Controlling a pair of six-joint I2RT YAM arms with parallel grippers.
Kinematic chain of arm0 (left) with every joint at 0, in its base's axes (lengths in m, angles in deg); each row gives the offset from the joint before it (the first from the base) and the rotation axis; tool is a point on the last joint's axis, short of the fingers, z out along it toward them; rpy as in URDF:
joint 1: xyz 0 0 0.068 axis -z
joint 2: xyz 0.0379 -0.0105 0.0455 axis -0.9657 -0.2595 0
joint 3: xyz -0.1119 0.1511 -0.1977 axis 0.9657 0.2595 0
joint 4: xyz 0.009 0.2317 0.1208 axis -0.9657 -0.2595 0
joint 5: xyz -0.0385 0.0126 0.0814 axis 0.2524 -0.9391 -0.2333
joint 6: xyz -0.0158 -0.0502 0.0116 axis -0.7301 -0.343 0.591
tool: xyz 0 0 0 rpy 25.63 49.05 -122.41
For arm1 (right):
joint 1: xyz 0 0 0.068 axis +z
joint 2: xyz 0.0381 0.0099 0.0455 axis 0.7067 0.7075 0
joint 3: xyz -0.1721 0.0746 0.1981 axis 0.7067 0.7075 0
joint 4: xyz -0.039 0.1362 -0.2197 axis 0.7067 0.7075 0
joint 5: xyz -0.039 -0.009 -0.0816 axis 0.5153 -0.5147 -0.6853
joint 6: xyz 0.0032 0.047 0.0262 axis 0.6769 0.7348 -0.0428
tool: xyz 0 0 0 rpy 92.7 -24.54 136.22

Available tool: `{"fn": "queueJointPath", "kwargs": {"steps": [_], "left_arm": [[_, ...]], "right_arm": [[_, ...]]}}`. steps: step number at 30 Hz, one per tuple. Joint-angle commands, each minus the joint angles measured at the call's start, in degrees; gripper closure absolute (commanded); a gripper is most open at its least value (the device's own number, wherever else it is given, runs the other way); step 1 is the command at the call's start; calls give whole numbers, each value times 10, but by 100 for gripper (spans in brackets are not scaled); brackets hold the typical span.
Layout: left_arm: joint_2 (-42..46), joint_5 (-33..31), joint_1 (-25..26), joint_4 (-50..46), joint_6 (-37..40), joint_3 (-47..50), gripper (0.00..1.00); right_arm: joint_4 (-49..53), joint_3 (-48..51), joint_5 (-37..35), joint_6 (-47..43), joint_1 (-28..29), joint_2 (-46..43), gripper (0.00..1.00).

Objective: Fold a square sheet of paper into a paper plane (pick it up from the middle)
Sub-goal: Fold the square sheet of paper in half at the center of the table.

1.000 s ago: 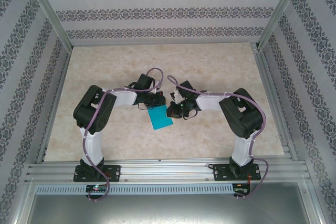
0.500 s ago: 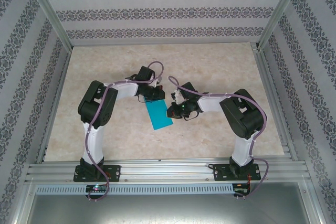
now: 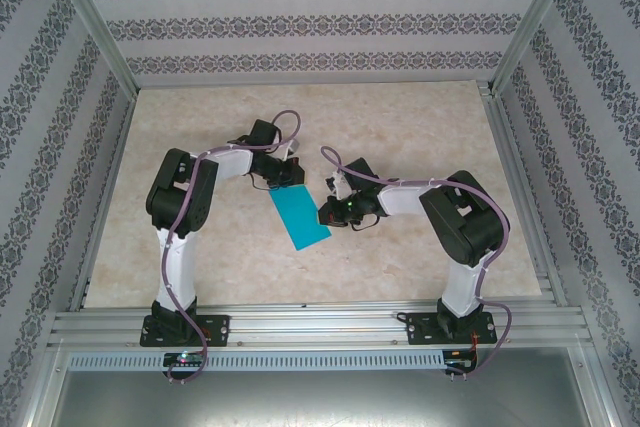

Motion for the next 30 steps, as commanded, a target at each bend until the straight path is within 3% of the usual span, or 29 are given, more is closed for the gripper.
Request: {"fn": "queueJointPath", "kwargs": {"steps": [1, 8, 18, 22, 26, 30], "left_arm": [[-22, -55, -40, 18, 23, 7, 99], [-22, -56, -74, 0, 13, -24, 93], [96, -103, -88, -6, -58, -4, 68], [176, -187, -88, -38, -105, 46, 57], [236, -223, -104, -67, -139, 100, 49], [282, -237, -127, -77, -159, 150, 39]], "right_arm": [[116, 40, -22, -11, 0, 15, 100], [102, 48, -25, -2, 2, 1, 100], [76, 8, -77, 73, 51, -63, 98], [165, -49, -186, 24, 80, -99, 83], [255, -90, -318, -78, 132, -104, 62], [274, -97, -344, -110, 165, -103, 47]]}}
